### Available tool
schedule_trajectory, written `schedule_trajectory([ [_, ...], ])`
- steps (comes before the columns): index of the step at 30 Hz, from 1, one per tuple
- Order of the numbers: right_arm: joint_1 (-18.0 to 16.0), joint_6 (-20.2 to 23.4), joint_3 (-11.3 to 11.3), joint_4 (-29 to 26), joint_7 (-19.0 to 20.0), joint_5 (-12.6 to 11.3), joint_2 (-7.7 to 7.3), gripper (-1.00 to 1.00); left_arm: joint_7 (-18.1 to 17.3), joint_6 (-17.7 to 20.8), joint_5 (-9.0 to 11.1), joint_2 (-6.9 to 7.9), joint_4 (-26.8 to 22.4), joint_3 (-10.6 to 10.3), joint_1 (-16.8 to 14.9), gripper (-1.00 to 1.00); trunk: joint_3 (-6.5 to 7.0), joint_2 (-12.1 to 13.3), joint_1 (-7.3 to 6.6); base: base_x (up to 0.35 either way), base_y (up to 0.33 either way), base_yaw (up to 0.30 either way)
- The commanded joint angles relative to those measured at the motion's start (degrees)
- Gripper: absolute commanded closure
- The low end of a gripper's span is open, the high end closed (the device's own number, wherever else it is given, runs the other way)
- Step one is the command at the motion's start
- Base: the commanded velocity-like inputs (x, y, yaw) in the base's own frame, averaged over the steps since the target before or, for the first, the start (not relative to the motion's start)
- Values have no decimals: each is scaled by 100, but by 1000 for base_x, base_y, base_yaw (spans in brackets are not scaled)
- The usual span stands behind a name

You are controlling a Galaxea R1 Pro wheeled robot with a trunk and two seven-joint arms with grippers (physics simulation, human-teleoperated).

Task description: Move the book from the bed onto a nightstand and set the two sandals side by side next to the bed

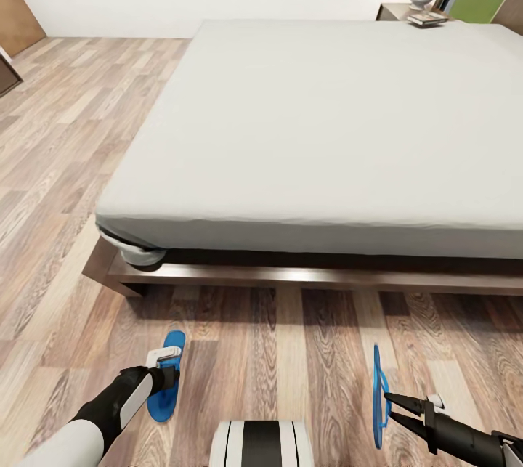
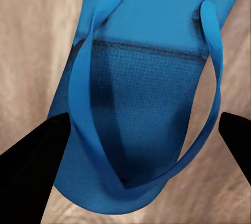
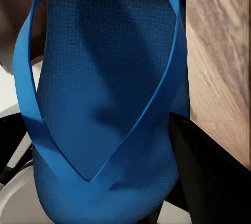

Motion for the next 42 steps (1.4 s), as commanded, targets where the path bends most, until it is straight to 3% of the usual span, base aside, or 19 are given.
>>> schedule_trajectory([
  [1,-2,51,-10,-1,3,-15,0,100,51,23,59,7,-14,-45,-1,100,-26,-3,1,0,0,0],
  [9,-1,51,-10,-1,5,-15,0,100,50,23,59,9,-14,-44,-1,100,-48,-4,4,0,0,0],
  [22,-2,50,-8,-1,4,-10,0,100,50,23,59,7,-14,-43,-1,100,-336,-22,37,0,0,0],
  [42,0,51,-7,-1,4,-11,0,100,47,-16,59,14,-14,-43,-1,100,-336,-22,37,0,0,0],
])
